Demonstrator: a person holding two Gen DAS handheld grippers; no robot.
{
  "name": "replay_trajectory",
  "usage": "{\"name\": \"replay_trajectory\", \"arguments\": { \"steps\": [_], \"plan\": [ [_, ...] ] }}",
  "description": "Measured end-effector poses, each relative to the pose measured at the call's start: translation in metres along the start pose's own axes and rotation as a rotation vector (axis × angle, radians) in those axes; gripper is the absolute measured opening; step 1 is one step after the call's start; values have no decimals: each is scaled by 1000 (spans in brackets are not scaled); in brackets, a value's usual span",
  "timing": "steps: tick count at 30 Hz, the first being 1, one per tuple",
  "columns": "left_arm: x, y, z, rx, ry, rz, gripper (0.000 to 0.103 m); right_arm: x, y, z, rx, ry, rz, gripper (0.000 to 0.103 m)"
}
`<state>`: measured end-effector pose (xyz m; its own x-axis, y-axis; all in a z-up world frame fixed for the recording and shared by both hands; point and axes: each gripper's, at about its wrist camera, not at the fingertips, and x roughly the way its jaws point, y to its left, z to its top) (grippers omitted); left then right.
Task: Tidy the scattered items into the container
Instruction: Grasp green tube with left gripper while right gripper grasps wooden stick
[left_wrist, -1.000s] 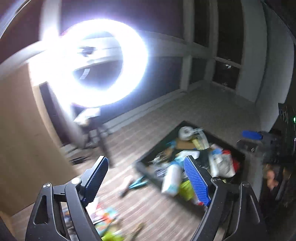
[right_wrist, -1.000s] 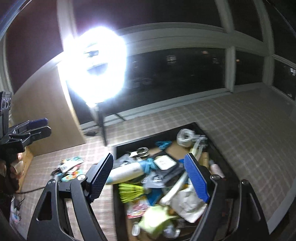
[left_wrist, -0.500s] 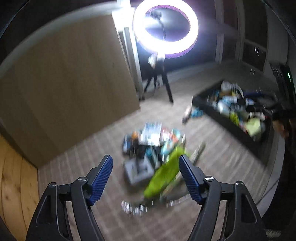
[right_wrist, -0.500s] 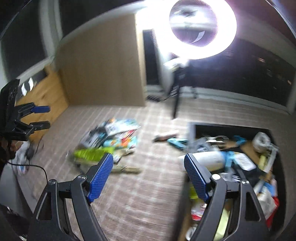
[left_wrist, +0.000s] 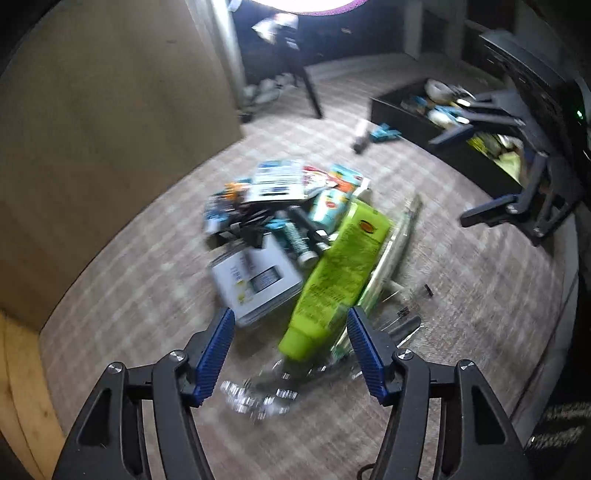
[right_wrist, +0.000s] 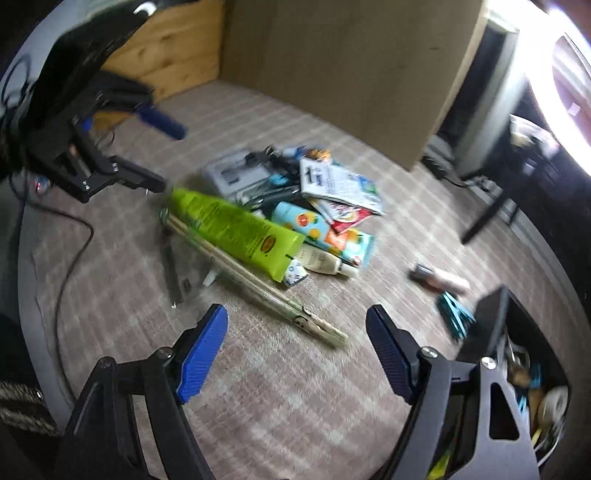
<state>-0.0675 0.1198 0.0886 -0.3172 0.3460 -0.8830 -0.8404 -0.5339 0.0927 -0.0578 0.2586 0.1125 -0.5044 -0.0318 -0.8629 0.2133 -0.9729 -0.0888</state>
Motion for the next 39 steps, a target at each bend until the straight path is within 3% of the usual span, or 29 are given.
{"name": "replay_trajectory", "arguments": {
  "steps": [3, 5, 10, 16, 20, 25, 28, 32, 39],
  "plan": [
    [19, -2, 8, 69, 50, -21, 60, 16, 0, 7, -69, 46, 34, 61],
    [29, -1, 11, 87, 77, -38, 53, 26, 0, 11, -105, 74, 59, 53],
    [46, -2, 10, 127, 124, -75, 54, 48, 2, 15, -171, 130, 108, 53],
    [47, -2, 12, 139, 125, -108, 54, 73, 8, 16, -214, 179, 129, 53],
    [42, -8, 7, 161, 132, -121, 52, 71, 9, 16, -202, 185, 171, 39],
    [36, -10, 1, 138, 145, -161, 45, 65, 13, 12, -215, 208, 204, 31],
    [39, -8, 2, 139, 157, -154, 44, 64, 12, 14, -208, 213, 212, 31],
    [47, -3, 9, 111, 172, -207, 44, 65, 9, 20, -189, 214, 220, 31],
    [63, -14, 17, 153, 216, -245, 41, 62, 11, 22, -196, 220, 218, 31]
  ]
}}
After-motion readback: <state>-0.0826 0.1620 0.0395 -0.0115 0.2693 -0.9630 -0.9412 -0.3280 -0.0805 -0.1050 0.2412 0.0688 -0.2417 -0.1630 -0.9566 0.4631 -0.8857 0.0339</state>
